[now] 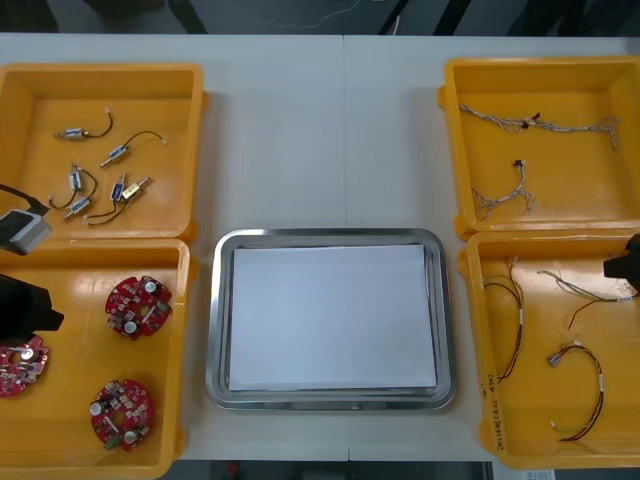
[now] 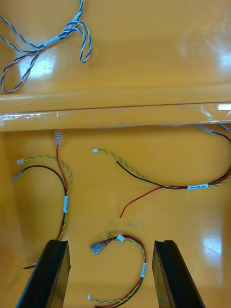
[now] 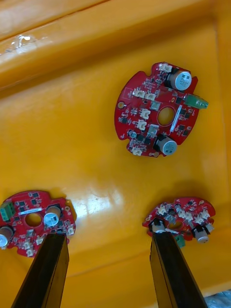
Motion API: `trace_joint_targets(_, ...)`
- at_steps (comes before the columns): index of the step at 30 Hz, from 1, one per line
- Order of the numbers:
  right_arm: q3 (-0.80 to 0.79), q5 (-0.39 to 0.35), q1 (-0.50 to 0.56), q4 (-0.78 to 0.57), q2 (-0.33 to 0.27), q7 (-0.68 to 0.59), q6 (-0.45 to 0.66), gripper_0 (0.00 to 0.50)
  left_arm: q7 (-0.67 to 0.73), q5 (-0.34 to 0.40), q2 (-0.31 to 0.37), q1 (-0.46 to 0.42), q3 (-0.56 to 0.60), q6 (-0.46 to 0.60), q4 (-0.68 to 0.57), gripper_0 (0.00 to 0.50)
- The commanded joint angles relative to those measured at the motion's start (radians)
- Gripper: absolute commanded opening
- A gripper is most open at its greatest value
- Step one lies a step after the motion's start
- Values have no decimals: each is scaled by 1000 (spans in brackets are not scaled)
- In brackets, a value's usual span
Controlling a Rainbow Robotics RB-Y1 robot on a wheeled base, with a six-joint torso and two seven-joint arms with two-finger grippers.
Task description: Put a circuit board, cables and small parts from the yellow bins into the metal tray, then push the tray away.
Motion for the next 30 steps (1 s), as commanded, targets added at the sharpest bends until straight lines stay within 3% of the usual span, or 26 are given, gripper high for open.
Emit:
trace_joint_targets(1, -72, -51, 96, -47, -56, -20, -35, 500, -106, 19, 76, 81, -37, -97, -35, 500)
trace_joint_targets(16, -70, -14, 232, -125, -61, -12, -73, 500, -155, 46, 170, 247, -91, -375, -50, 500)
trace_joint_targets(25, -59, -14, 340, -126, -61, -1, -174, 500, -190, 43, 233, 345, -159, -568, -53, 500)
trace_joint_targets(30, -13, 46, 372, -126, -61, 2, -225, 500, -207, 35, 263, 396, -205, -654, -53, 500)
